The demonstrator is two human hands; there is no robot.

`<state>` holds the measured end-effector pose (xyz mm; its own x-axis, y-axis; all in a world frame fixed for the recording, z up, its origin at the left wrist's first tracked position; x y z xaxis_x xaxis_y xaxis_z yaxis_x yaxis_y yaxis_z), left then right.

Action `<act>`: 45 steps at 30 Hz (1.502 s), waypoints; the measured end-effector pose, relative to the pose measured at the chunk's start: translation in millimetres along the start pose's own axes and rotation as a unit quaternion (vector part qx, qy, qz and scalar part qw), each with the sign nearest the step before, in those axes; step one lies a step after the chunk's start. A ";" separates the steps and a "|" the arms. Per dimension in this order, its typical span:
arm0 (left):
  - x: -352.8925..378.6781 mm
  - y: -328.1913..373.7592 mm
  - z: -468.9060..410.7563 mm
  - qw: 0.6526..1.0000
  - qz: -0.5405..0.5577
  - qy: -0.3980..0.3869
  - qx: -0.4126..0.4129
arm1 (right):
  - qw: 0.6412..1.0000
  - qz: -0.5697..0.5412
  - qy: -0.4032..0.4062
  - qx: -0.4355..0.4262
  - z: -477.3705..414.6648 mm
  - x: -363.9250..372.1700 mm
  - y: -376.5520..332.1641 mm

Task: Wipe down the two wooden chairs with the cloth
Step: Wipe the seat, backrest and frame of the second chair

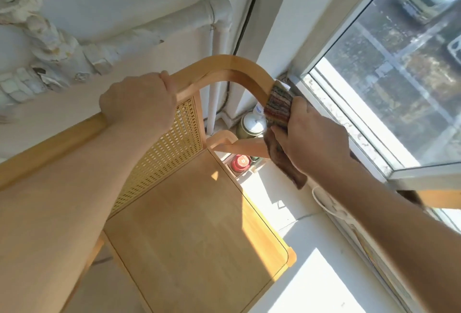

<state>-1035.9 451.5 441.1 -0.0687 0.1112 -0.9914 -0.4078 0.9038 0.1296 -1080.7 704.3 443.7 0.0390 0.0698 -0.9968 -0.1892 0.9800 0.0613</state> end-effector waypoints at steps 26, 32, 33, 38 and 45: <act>3.6 0.7 2.8 0.998 -0.033 0.034 0.027 | 0.996 -0.090 -0.013 -0.006 -61.6 4.1 -44.9; 4.6 0.2 6.4 0.999 -0.032 0.023 0.037 | 0.996 -0.081 0.037 -0.013 -27.8 5.9 -24.5; 4.1 0.5 6.2 0.998 -0.030 0.022 0.041 | 0.996 -0.083 0.032 -0.004 -14.9 7.7 -12.6; 4.3 -1.5 7.8 0.997 -0.029 0.042 0.055 | 0.996 -0.082 -0.022 0.000 18.9 9.1 20.0; 5.0 -1.7 7.2 0.990 -0.004 0.068 0.123 | 0.975 -0.201 -0.080 0.048 31.5 0.4 14.1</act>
<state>-1029.0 453.5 435.8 -0.1946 0.0624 -0.9789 -0.1752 0.9797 0.0973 -1052.4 724.0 445.9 0.2461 -0.3033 -0.9206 -0.0345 0.9464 -0.3211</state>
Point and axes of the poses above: each hand's wrist, its own z-axis away from the middle knuckle, its own x-axis out of the palm, y = z × x, the point moved 4 cm from there along -z, towards the middle knuckle, and after that the axes turned 9 degrees about x, right-handed, at the moved point
